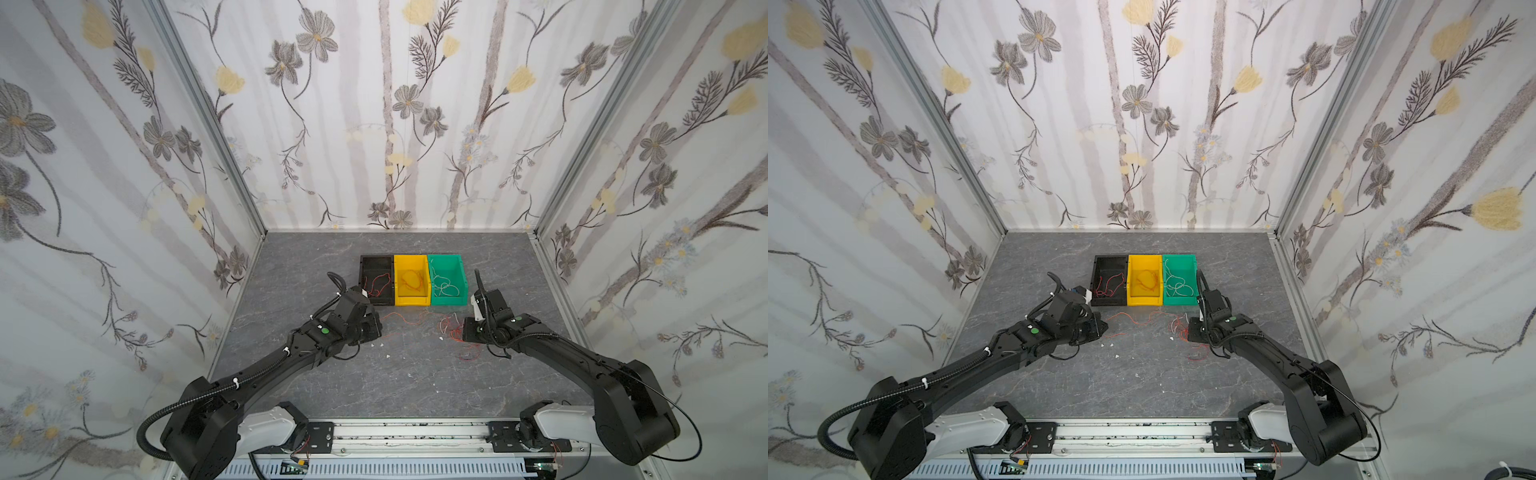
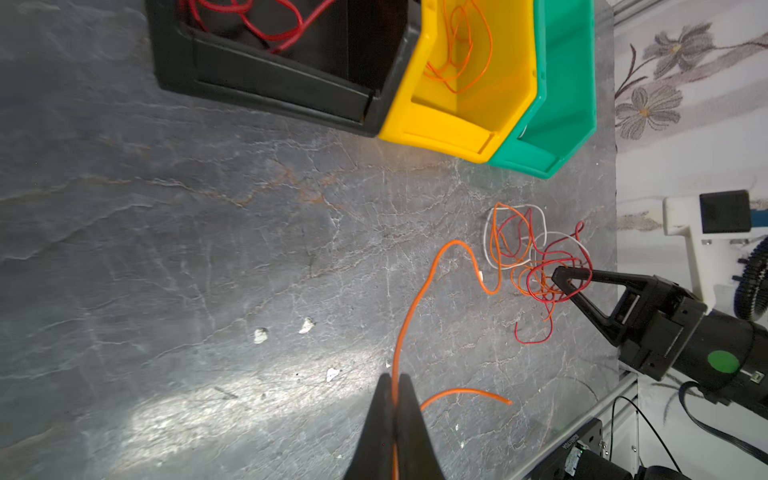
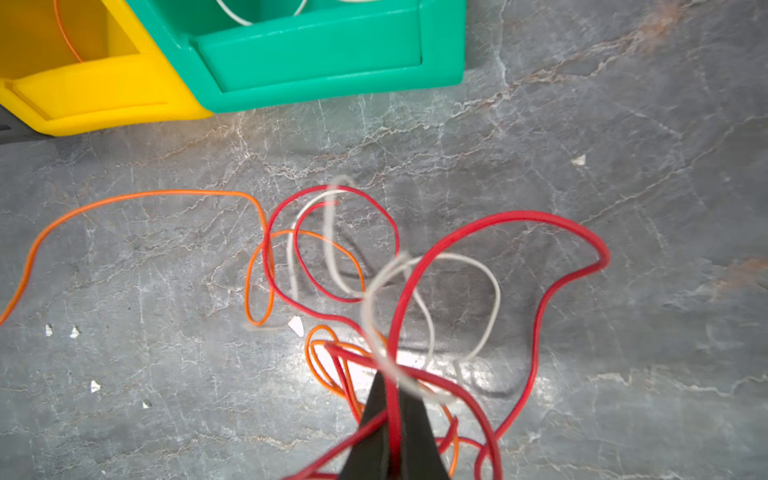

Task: Untangle the cables
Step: 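Pull the orange wire back toward the robot with left while right holds, then open the left gripper and move it back toward the tangle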

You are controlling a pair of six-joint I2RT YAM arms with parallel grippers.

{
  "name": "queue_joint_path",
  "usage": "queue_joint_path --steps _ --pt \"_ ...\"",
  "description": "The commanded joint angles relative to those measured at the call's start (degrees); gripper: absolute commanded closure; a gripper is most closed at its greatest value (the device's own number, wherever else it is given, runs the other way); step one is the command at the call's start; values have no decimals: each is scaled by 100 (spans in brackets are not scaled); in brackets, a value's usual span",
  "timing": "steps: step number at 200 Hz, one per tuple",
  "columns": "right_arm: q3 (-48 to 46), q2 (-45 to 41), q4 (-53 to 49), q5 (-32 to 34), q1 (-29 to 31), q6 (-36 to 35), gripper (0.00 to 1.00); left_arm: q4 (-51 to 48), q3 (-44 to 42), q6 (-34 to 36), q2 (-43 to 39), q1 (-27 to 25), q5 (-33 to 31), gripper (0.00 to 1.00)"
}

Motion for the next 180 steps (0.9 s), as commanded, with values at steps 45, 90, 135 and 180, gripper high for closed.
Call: queue_joint_path --steps 45,90,135,180 --pt "-25 -339 -495 -156 -485 51 99 -925 -58 243 -820 744 -289 100" --pt "-33 -374 -707 -162 -826 108 99 -1566 75 331 -1280 1315 -632 100" --pt "-187 -468 -802 66 -1287 403 98 -2275 249 260 -1662 1840 -1198 100" --pt "-333 -667 -550 -708 -1543 256 97 -2081 44 336 -1700 2091 -763 100"
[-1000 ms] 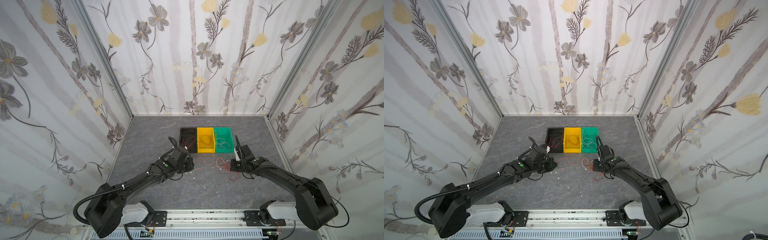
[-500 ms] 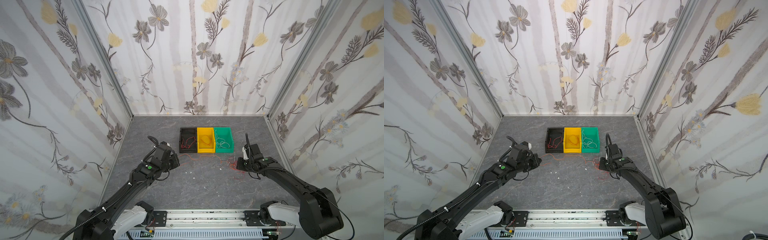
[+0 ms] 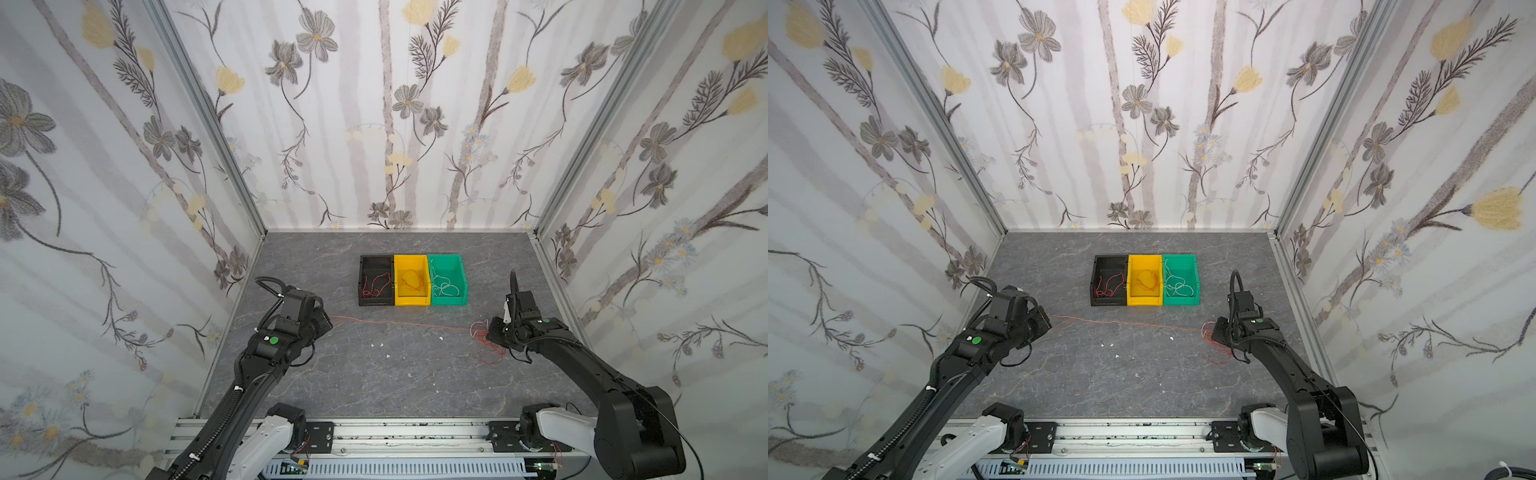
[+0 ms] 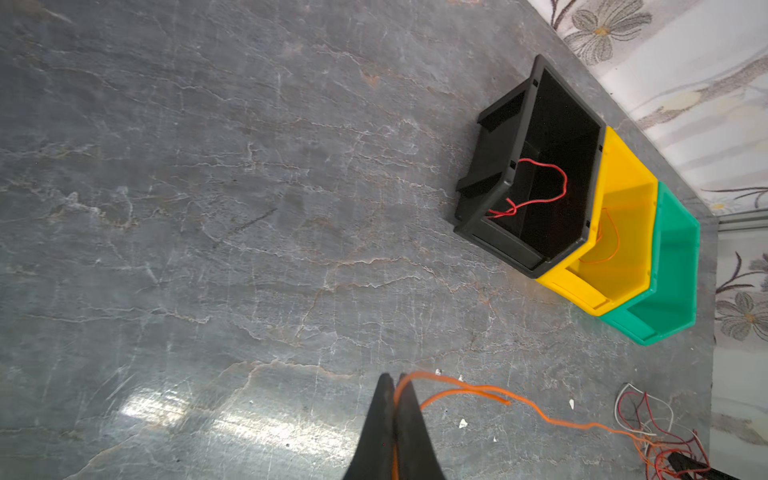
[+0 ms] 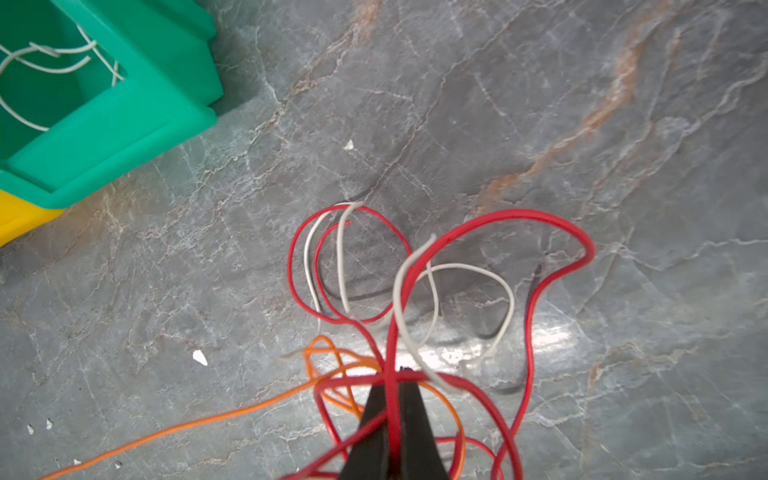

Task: Untangle the cables
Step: 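Open the left gripper and move it back toward the tangle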

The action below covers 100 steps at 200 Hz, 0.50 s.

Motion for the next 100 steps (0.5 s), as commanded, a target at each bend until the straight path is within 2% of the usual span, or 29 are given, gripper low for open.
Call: queue_joint_path --steps 1,30,62,100 --pt "-65 -75 202 -611 -23 -53 97 127 -132 52 -12 44 210 100" --pt "-182 -22 759 -1425 332 -75 98 914 -358 -65 288 -12 1058 100" --pt "89 323 744 -1450 1150 -246 98 1227 -472 -99 676 -349 1117 100" --pt "169 659 927 -1509 1671 -274 98 1398 -748 -148 935 -554 935 78"
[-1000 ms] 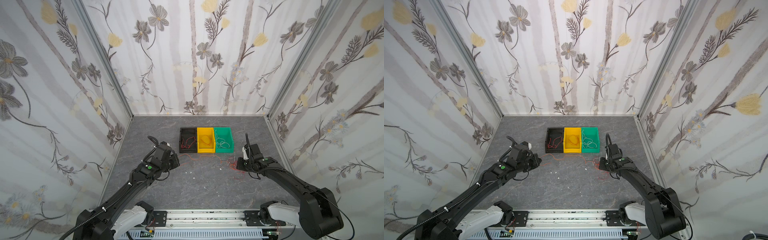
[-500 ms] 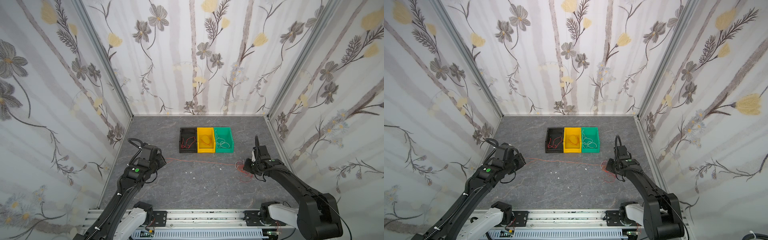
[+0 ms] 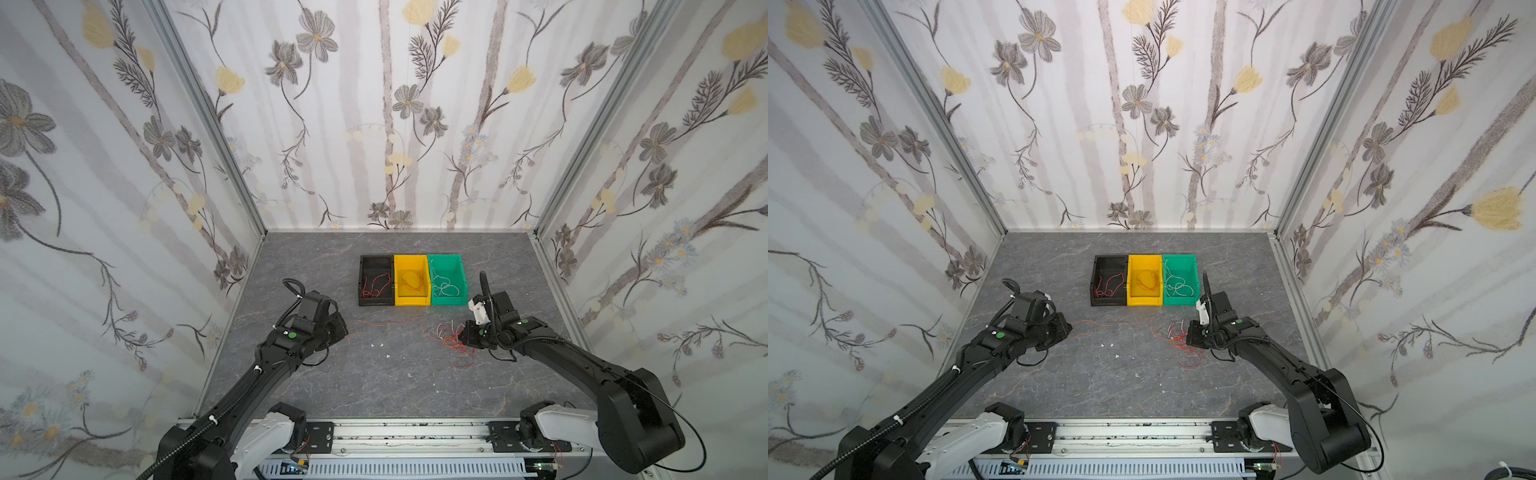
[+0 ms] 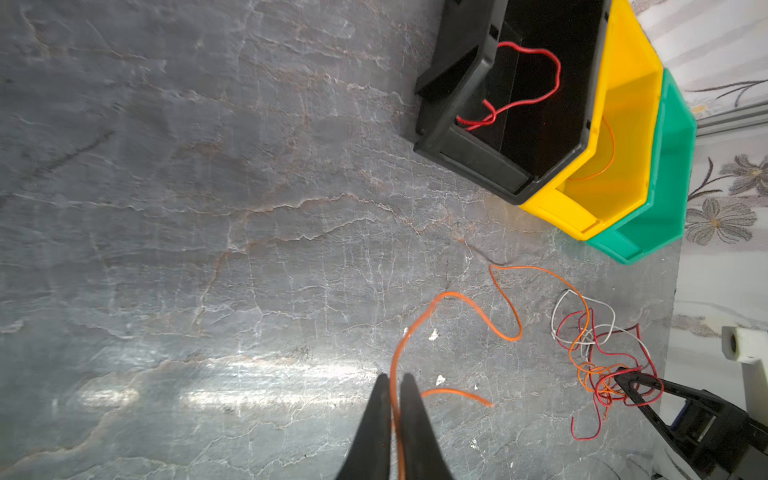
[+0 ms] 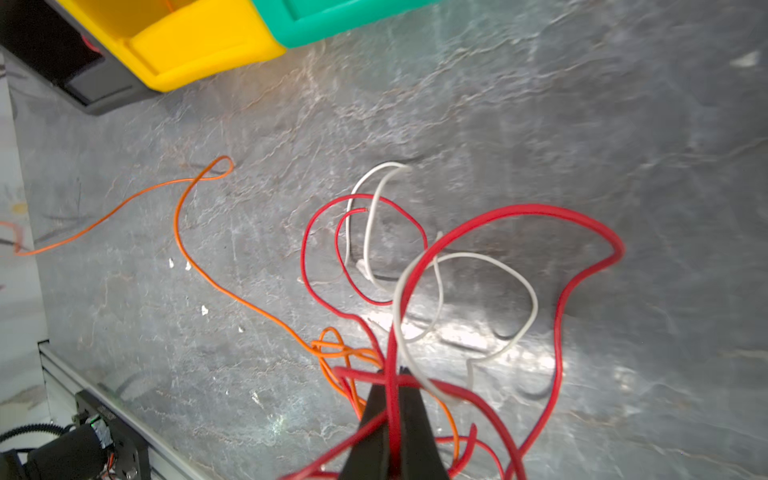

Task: Untangle the cables

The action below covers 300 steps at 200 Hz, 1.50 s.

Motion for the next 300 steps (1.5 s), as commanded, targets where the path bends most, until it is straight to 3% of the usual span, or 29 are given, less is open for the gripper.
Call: queue_joint_path --steps 1,32,74,126,182,243,282,300 --pt "74 156 204 -140 215 -77 98 261 -108 -72 120 -69 -97 78" --pt "261 478 97 107 566 -125 98 177 -203 4 377 -116 -238 58" --pt "480 730 -54 485 902 -149 99 446 -111 36 355 -481 -25 41" --pt "632 865 52 461 1117 -63 98 1685 169 -165 1160 -1561 355 36" --pt "687 991 273 290 1384 40 98 2353 828 335 2635 -2054 679 35" --pt "682 1024 352 215 1534 102 98 2219 1361 852 3612 -2037 550 40" --pt "676 1046 349 288 1534 102 98 2383 1597 771 4049 -2019 766 56" --pt "671 998 295 368 1534 95 98 2349 1594 718 4091 -2012 723 72"
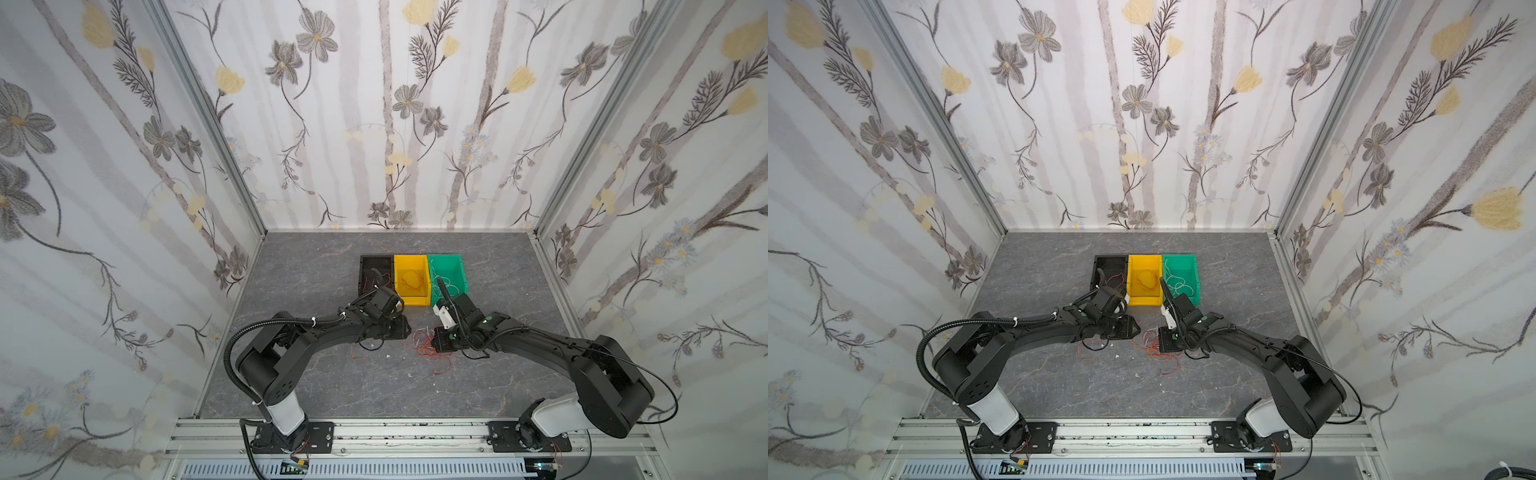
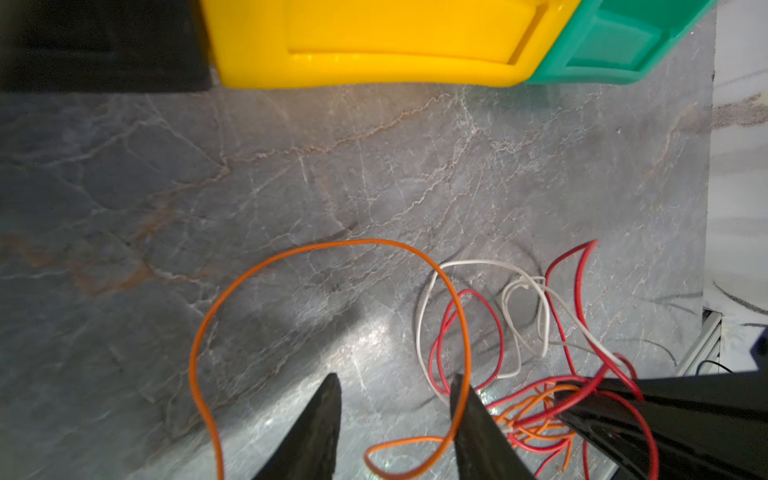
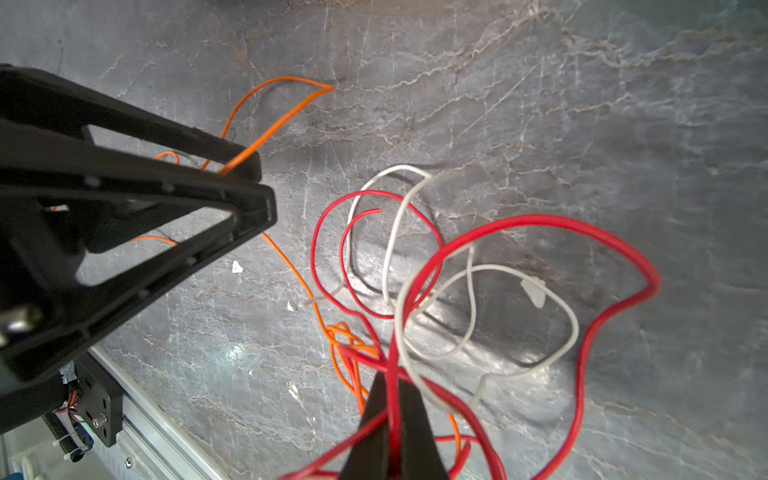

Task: Untangle the cables

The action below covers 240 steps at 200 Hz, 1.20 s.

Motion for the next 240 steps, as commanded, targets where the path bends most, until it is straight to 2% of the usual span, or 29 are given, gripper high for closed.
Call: queue_joint_path --steps 1,20,57,119,141,240 --pt "-5 -44 -5 56 10 27 98 120 54 -2 67 13 35 73" --pt "-17 -82 -65 139 2 -4 98 70 -37 -56 -21 77 -73 90" --pt "-52 -162 -311 578 -16 -28 96 -97 -311 -66 -499 279 -204 100" --pt "-210 -275 -725 1092 -215 1 85 -365 -925 -74 -1629 816 -284 100" --pt "-259 -291 -815 1270 -258 18 74 -479 -1058 -74 -1992 973 -284 100" --pt "-414 -458 -1101 1726 -559 148 74 -1433 -1284 158 -3445 1725 -543 100"
